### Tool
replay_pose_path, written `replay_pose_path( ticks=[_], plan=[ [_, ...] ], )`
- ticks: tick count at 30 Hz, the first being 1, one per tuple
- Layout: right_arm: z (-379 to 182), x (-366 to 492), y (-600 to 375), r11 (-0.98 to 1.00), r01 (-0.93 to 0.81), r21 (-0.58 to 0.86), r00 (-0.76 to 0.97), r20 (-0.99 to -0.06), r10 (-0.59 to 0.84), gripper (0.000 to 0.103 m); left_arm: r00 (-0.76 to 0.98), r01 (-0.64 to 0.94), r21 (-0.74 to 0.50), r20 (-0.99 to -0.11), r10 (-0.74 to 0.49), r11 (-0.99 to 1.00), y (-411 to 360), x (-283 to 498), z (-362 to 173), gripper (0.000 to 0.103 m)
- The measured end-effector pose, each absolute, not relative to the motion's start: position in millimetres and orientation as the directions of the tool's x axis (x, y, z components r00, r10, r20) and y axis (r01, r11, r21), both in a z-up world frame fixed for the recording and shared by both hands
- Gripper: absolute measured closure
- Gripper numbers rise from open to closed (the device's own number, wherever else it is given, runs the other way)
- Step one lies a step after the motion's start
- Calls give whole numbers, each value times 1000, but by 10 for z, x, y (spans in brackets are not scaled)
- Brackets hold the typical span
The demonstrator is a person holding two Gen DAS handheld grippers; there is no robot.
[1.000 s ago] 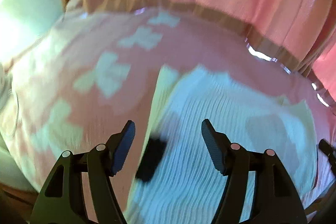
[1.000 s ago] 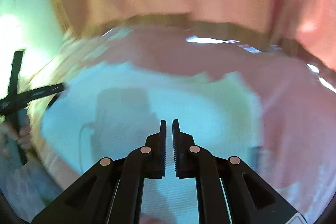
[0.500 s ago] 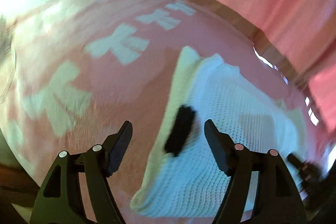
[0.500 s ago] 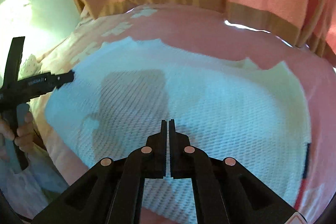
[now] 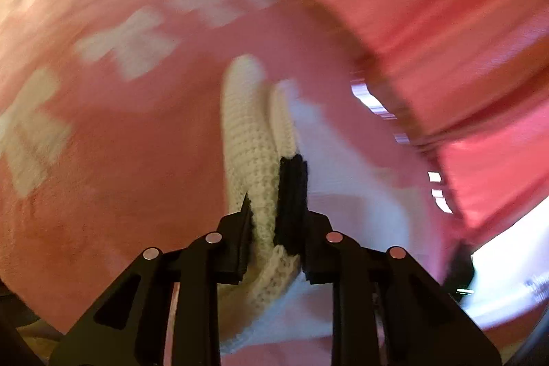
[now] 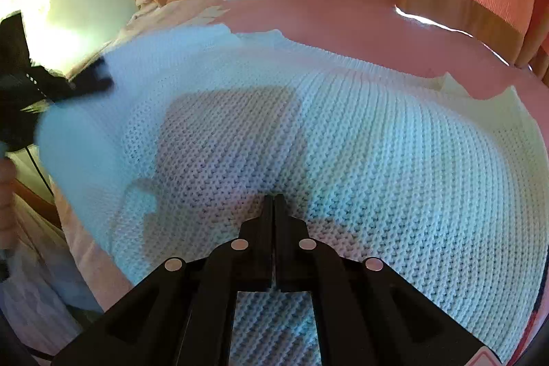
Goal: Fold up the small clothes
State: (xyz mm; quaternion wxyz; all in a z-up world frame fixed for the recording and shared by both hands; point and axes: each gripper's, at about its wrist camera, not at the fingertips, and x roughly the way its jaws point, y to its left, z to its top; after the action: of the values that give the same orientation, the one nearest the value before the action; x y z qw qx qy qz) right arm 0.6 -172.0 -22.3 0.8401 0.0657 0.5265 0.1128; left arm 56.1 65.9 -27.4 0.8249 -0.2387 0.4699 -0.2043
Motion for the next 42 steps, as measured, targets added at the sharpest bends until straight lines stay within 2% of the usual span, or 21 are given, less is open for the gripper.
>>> replay_pose_path(
  ticks=[4,7,12,15,17,19,20,22,23,24,25,27,30,35,39,40,41,42],
  plan=[
    [-229,6,-1775,958,-117,262,417,-863,286,103,484,276,-614,-576,-658,740,175,375,217,82],
    [-158,-47,-1866,954,-103,282,414,-860,299,103,444,367,-603,-555,-703,708,-335,301,399,82],
    [197,-356,-2392,970,-13,244,453,-863,223,98,373,446,-547,-606,-702,709,-1161,246,327,81],
    [343,-605,-3001,961,128,247,479,-864,158,96,331,462,-494,-675,-660,737,-1588,192,77,80],
    [383,-737,-3331,942,215,258,498,-859,121,91,326,469,-444,-716,-617,763,-1775,116,-92,72],
    [382,-863,-3608,913,276,301,512,-850,126,89,317,500,-413,-731,-604,762,-1823,-42,-179,56],
    [375,-911,-3686,898,291,329,514,-846,143,87,309,519,-412,-726,-614,749,-1814,-101,-184,52],
    [382,-984,-3786,872,304,384,524,-832,184,74,330,564,-381,-709,-623,732,-1735,-330,-136,30],
    [405,-997,-3793,863,297,408,532,-821,206,70,355,587,-362,-688,-633,724,-1662,-445,-99,27],
    [430,-994,-3780,858,284,429,539,-811,227,59,384,609,-336,-668,-638,718,-1573,-562,-69,22],
    [468,-985,-3749,848,261,462,551,-792,262,49,407,626,-311,-652,-640,715,-1499,-653,-68,20],
    [534,-937,-3643,831,223,510,569,-760,314,39,427,637,-278,-649,-630,719,-1406,-753,-119,20],
    [537,-764,-3423,813,177,554,554,-739,383,32,408,636,-258,-687,-601,727,-1376,-852,-282,20],
    [287,-378,-3150,760,198,619,464,-742,483,32,426,664,-187,-702,-571,724,-1284,-920,-329,21],
    [123,-197,-2967,749,223,624,414,-756,506,32,421,684,-143,-723,-547,716,-1365,-930,-391,24],
    [102,-176,-2944,748,225,625,411,-756,509,35,419,691,-132,-727,-543,711,-1373,-945,-403,24],
    [81,-153,-2909,747,227,625,412,-756,508,43,423,692,-123,-729,-538,711,-1376,-957,-391,24],
    [73,-139,-2883,751,227,620,418,-759,500,74,423,692,-122,-730,-537,711,-1372,-968,-379,24]
  ],
)
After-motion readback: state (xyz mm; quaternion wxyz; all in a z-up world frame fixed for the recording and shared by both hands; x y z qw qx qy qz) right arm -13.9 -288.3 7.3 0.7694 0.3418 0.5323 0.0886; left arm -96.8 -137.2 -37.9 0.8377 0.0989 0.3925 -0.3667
